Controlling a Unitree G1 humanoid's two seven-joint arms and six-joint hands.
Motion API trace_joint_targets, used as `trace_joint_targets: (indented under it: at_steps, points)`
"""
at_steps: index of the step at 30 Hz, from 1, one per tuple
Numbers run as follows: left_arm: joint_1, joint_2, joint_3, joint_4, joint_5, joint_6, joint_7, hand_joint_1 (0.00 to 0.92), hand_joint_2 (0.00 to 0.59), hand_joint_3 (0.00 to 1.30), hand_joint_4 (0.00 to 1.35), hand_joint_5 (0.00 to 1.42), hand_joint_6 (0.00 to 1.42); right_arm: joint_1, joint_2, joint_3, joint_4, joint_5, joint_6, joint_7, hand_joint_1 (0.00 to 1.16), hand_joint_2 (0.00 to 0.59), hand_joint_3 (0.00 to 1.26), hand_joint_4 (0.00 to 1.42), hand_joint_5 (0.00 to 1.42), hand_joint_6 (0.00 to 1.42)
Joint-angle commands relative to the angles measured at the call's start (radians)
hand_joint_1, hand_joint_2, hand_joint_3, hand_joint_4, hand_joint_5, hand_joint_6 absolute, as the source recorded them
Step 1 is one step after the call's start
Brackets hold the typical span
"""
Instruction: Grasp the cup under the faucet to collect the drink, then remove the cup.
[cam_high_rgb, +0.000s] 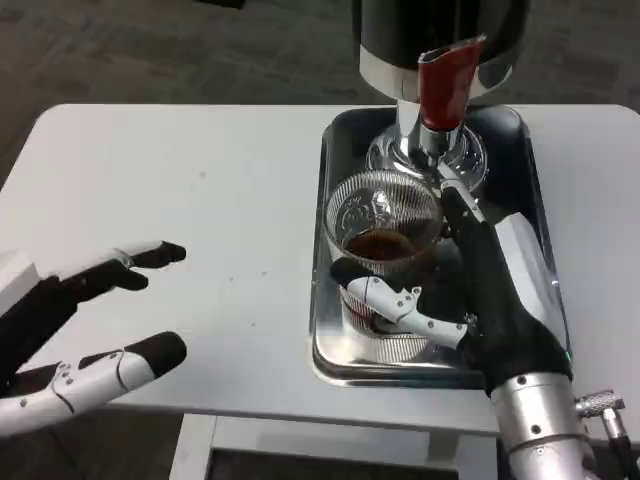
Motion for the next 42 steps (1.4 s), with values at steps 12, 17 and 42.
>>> trace_joint_targets:
  at_steps: [12,17,42]
  points:
    - [-0.001,0.01,0.022,0.024,-0.015,-0.022,-0.003,0.0,0.108,0.2,0.16,0.22,0.22,0.054,-0.006,0.033,0.03,-0.074,0.013,-0.035,0.78,0.224,0.24,0.43,0.63,0.78]
    - [-0.001,0.008,0.025,0.028,-0.017,-0.029,-0.001,0.0,0.108,0.2,0.17,0.22,0.22,0.061,0.0,0.041,0.032,-0.102,0.016,-0.055,0.79,0.227,0.29,0.51,0.73,0.98]
    - [-0.059,0.014,-0.012,0.051,-0.016,-0.04,-0.005,0.0,0.105,0.2,0.17,0.22,0.23,0.115,0.012,0.002,0.019,-0.125,-0.079,-0.203,0.86,0.186,0.71,0.96,1.22,1.42]
